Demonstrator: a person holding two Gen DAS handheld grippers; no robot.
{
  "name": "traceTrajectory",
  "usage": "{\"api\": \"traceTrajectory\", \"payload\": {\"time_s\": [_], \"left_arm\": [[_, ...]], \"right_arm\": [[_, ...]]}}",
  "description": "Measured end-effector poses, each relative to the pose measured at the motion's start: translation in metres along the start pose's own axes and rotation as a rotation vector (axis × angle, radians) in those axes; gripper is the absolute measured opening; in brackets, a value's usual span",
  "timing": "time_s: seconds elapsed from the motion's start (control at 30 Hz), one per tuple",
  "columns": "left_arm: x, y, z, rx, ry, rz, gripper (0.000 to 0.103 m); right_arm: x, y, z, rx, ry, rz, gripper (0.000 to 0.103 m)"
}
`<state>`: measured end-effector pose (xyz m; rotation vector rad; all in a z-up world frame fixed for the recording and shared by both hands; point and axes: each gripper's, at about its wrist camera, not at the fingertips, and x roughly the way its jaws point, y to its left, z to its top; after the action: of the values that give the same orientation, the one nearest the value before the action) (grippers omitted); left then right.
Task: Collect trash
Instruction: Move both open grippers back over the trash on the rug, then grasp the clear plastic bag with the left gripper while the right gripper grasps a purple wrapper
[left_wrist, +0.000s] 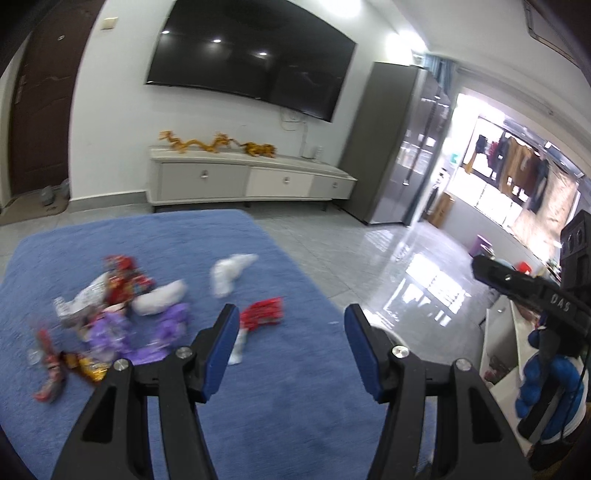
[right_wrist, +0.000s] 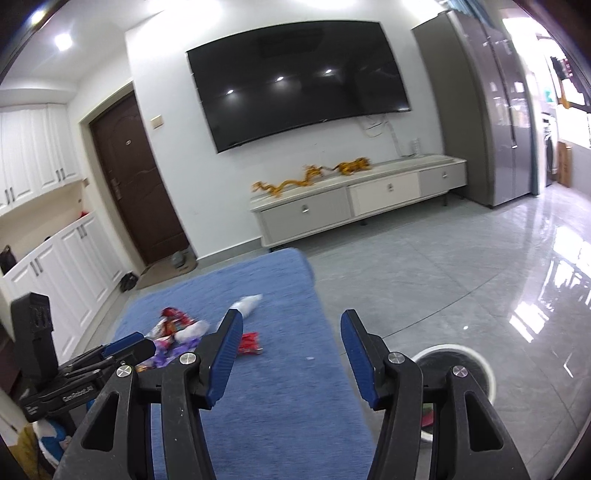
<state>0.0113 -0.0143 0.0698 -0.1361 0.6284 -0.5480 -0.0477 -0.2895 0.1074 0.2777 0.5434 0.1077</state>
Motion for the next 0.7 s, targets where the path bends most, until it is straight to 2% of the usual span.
{"api": "traceTrajectory", "payload": {"time_s": [0.23,0.37,0.47,0.7], "left_arm": [[-0.016,0.092,-0.021,-0.106,-0.001,0.155,0.057],[-0.021,0.150,-0.037,-0.179,0.016,0.274,0.057],[-0.021,0.181,-0.047,-0.229,0.037,0.333,0.057],[-0.011,0.208,-0.074,-0.269,0.090,0.372,0.057]], "right_arm": [[0.041,0.029,-0.010,-0.037,0.097,0.048,0.053],[0.071,0.043,-0.022,-0.037,0.174,0.101,0.053],[0.099,0.054,-0.031,-0.025,0.240,0.148,0.053],[0.154,0.072,-0.045,-0.009,0.367,0.189,0.053]]}}
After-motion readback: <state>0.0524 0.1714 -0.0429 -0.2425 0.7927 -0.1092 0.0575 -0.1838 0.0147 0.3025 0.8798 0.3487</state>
